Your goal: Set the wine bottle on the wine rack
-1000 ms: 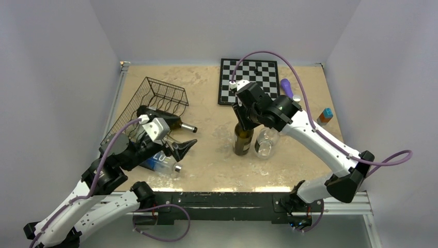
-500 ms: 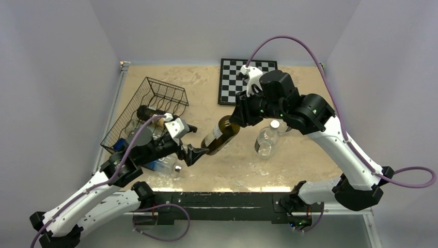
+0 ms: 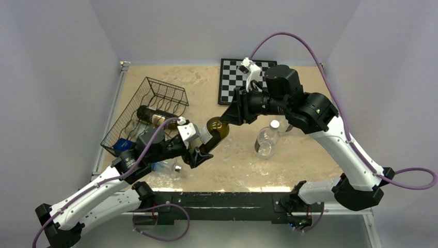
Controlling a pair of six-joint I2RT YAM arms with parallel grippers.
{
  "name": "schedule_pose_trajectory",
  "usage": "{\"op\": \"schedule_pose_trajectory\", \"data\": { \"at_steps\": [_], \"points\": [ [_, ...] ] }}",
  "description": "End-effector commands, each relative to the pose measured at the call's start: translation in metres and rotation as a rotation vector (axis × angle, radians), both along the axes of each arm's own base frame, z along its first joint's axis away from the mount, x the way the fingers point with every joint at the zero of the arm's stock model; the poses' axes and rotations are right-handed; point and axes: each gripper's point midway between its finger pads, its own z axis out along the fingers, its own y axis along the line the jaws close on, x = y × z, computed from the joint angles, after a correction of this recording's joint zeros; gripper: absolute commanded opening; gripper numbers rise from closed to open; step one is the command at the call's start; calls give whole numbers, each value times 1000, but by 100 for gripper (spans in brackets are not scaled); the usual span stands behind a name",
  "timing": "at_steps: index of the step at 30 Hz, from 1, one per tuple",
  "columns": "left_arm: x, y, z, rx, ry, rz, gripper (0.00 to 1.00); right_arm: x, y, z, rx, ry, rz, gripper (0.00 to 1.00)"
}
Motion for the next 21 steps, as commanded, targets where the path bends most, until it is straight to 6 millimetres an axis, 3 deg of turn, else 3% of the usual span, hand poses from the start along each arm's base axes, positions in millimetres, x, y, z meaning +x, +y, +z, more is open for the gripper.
{"op": "schedule_pose_trajectory", "data": {
  "at_steps": [1,3,6,10,11,13,15,17,21],
  "points": [
    [1,-1,8,5,-77,-28,61,-26,15,76,277,-70,133,0],
    [3,1,10,22,-107,-27,43,-27,16,74,276,-68,142,0],
    [8,4,12,49,-140,-11,0,-29,17,72,276,-64,155,0],
    [17,9,20,75,-202,19,0,-31,18,68,269,-71,176,0],
    [21,11,23,84,-226,34,0,-30,17,66,264,-81,176,10],
    [30,15,31,97,-293,65,0,-23,13,61,245,-123,138,50],
    [41,14,47,102,-396,84,0,-12,5,54,209,-145,62,74],
    [54,15,58,142,-490,113,0,1,-5,47,147,-178,-14,87],
    [74,18,74,232,-647,146,0,15,-22,47,70,-234,-107,91]
  ]
}}
